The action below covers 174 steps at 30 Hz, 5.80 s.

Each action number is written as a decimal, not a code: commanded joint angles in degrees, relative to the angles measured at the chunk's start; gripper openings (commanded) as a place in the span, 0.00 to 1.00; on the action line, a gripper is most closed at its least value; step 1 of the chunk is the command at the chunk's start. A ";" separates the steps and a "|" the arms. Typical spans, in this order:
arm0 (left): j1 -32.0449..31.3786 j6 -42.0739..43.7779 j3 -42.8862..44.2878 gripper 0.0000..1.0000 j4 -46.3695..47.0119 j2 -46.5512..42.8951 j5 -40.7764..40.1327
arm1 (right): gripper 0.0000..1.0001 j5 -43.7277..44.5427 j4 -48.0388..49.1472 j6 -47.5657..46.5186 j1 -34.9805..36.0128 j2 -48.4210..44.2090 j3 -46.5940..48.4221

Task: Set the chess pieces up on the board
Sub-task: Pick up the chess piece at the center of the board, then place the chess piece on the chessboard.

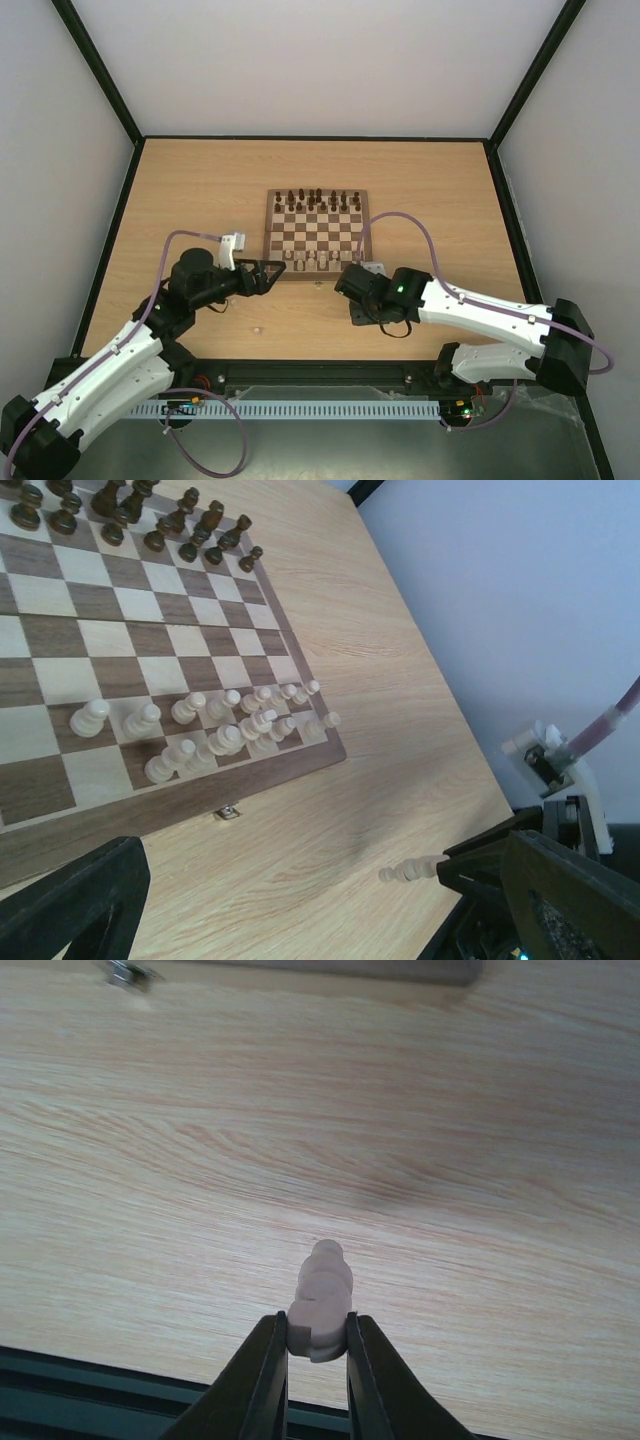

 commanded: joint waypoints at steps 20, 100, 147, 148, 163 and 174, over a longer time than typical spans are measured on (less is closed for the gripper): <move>-20.65 -0.52 -11.96 0.85 23.03 -5.25 -0.47 | 0.16 -29.44 11.55 -12.38 -7.02 -3.82 15.32; -26.26 1.55 -12.71 0.09 32.31 -3.47 -7.45 | 0.16 -36.92 16.48 -13.68 -12.11 -9.82 8.79; -26.04 -4.58 13.22 0.13 -26.77 3.57 -32.55 | 0.15 -7.41 5.30 -31.21 -17.66 23.26 19.37; -26.06 -4.79 13.00 0.13 -26.67 3.17 -32.65 | 0.15 -7.65 5.59 -31.41 -18.06 23.98 19.32; -25.84 -3.86 12.73 0.14 -25.17 4.49 -33.86 | 0.15 -7.50 7.33 -32.87 -20.31 29.39 20.61; -25.07 -3.11 12.78 0.14 -25.51 3.49 -33.64 | 0.15 -8.26 7.42 -33.40 -22.50 29.74 21.50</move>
